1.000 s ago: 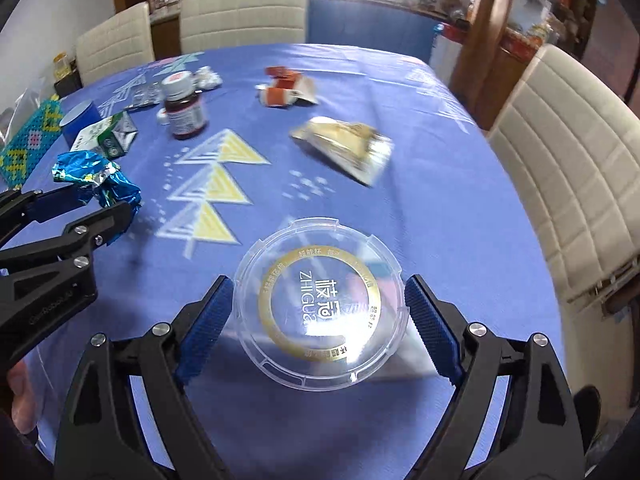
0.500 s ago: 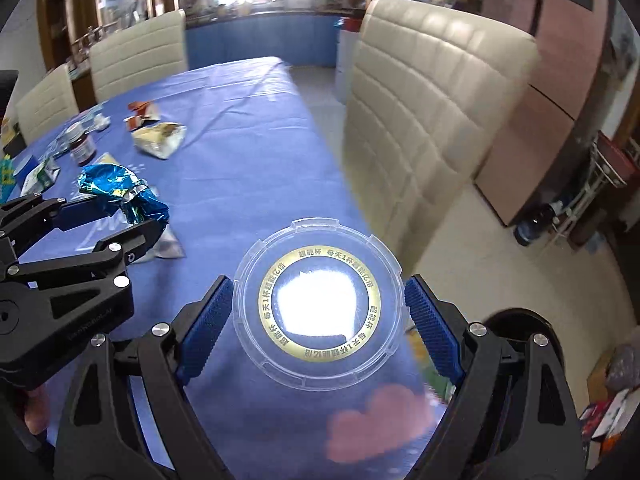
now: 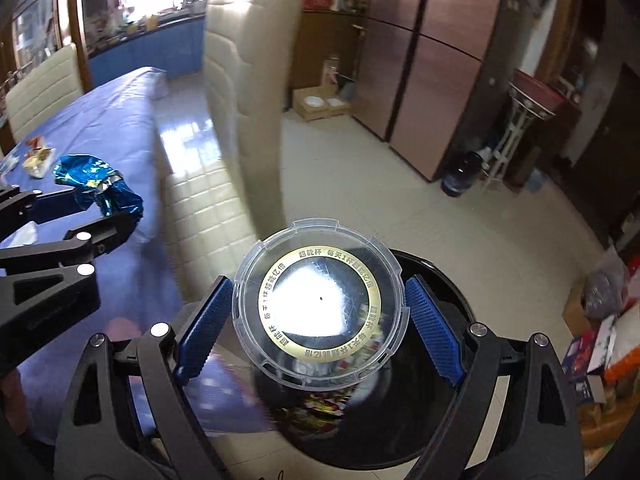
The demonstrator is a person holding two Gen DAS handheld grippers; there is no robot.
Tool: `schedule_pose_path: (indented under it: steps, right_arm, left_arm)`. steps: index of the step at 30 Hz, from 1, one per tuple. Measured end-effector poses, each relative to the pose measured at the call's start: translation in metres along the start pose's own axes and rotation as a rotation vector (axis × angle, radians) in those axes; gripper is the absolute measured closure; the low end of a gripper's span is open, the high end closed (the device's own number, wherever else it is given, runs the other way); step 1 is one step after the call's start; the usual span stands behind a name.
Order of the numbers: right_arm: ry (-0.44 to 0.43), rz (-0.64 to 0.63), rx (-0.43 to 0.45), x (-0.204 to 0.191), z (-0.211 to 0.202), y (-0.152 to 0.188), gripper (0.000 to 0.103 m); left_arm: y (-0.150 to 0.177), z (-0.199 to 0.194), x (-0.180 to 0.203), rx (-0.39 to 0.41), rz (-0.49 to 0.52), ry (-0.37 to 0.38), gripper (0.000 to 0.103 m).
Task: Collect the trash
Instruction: 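Carry both items over the black bin and open both tools to drop them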
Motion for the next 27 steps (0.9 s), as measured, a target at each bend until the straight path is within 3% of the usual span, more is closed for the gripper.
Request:
schedule_pose_path:
  steps: [2, 4, 21, 27]
  right_arm:
    - [0.017, 0.027, -0.005, 0.015, 0.004, 0.004, 0.015]
    - [0.043, 0.045, -0.002, 0.029, 0.005, 0.007, 0.004]
    - [0.191, 0.177, -0.008, 0.096, -0.004, 0.037, 0.003]
    - [0.185, 0.223, -0.002, 0.109, -0.011, 0.047, 0.003]
  left_arm:
    - [-0.004, 0.001, 0.015, 0.002, 0.018, 0.014, 0.053]
    - [-0.008, 0.000, 0.028, 0.003, 0.032, 0.027, 0.053]
    - [-0.030, -0.016, 0.103, 0.043, 0.095, 0.129, 0.052]
    - [-0.035, -0.026, 0.118, 0.059, 0.094, 0.165, 0.043]
Point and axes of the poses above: each gripper's, at about its wrist camera, not at the fingertips, and z roughly the way its jaws point, x to its right, y to its underside, the point moved 4 cm from there along z, roughly the way its jaws point, and after that the axes turned 15 degrees about -y, right-handed, at the moved point
